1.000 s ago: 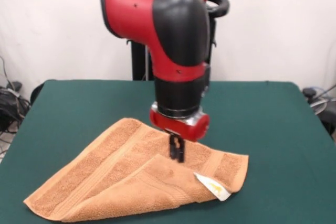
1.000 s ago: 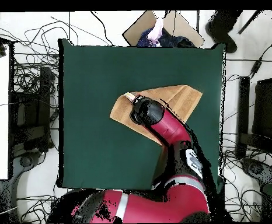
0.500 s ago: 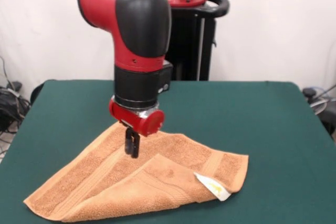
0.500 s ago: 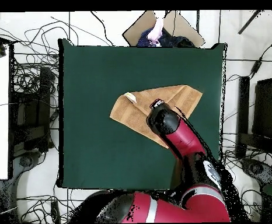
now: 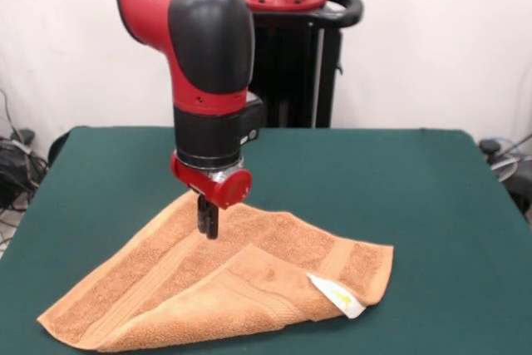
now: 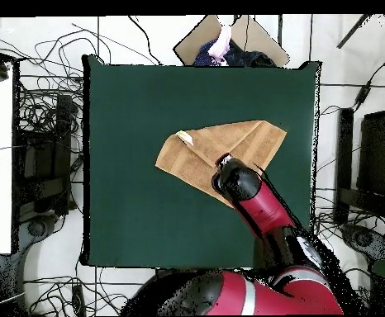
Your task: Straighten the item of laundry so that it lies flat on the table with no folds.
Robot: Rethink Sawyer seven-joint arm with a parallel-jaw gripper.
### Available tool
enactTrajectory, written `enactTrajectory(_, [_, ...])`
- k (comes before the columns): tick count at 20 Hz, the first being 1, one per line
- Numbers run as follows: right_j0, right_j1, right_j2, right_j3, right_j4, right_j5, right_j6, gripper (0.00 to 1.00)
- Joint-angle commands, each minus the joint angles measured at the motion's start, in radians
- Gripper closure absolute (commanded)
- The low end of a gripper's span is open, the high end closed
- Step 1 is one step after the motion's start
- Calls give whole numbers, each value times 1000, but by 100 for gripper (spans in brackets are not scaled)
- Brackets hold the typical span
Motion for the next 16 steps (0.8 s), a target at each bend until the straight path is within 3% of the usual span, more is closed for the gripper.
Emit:
enactTrajectory(1, [-38,42,143,98,-44,-75,218,100])
enactTrajectory(16, [-75,124,140,80,-107,-185,240,100])
